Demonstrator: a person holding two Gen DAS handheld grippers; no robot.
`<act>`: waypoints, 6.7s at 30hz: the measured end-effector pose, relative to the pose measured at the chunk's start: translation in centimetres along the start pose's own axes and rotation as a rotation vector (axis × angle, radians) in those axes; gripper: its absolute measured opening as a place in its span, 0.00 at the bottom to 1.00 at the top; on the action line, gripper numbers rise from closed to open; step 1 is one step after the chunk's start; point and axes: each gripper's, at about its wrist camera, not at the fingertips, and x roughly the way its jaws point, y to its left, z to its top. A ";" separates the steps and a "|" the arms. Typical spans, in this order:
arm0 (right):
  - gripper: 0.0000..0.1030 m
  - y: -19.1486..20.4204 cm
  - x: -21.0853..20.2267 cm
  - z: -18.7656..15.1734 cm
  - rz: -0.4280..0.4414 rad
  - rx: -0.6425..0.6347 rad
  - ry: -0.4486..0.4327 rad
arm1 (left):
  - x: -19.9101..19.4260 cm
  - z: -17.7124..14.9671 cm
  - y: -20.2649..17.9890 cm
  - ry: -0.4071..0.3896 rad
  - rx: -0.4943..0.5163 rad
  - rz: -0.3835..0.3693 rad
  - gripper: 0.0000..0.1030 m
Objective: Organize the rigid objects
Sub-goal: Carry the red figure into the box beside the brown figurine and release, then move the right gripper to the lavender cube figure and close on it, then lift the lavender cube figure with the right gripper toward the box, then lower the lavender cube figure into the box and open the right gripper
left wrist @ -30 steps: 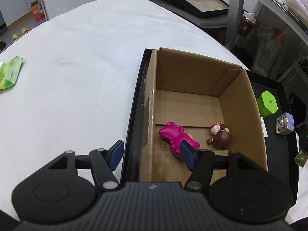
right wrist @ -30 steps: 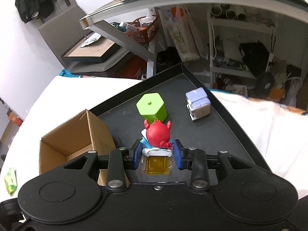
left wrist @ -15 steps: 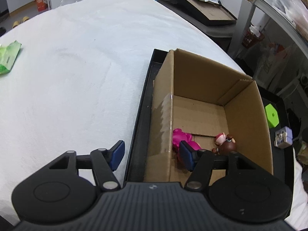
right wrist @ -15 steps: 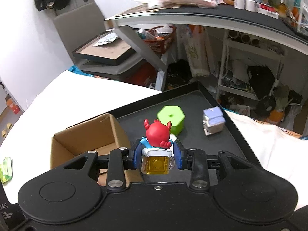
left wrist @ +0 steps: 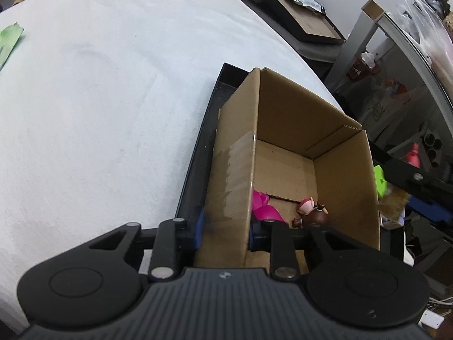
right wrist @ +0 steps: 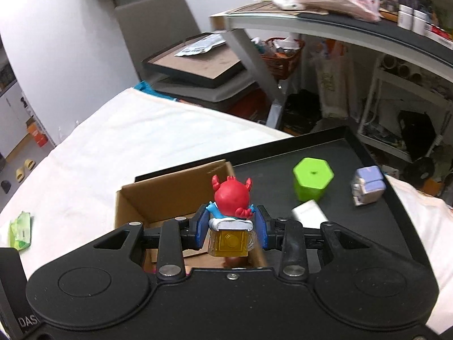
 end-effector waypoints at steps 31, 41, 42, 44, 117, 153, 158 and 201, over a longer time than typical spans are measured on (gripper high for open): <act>0.73 -7.0 -1.5 0.1 -0.067 0.007 -0.028 | 0.1 -0.8 -1.3 -0.015 0.106 0.110 0.29; 0.75 -10.8 -1.1 0.8 -0.043 0.056 -0.024 | -0.7 -0.8 -2.7 -0.003 0.162 0.146 0.31; 0.75 -11.1 -1.0 0.9 -0.039 0.060 -0.023 | -0.7 -0.7 -2.9 -0.002 0.162 0.152 0.31; 0.75 -11.7 -0.7 1.1 -0.028 0.070 -0.021 | -0.9 -0.5 -3.2 -0.001 0.163 0.165 0.31; 0.16 -19.8 8.0 0.1 0.018 0.137 0.037 | -1.2 -0.1 -9.1 0.002 0.169 0.388 0.55; 0.46 -17.1 12.2 0.4 -0.017 0.027 0.087 | 0.2 1.1 -8.7 0.015 0.153 0.366 0.55; 0.44 -17.5 11.9 0.3 -0.011 0.039 0.066 | 0.3 0.8 -9.5 0.010 0.172 0.384 0.55; 0.45 -8.9 0.0 2.2 0.149 -0.020 -0.039 | -2.4 -1.0 -3.7 -0.031 0.149 0.187 0.55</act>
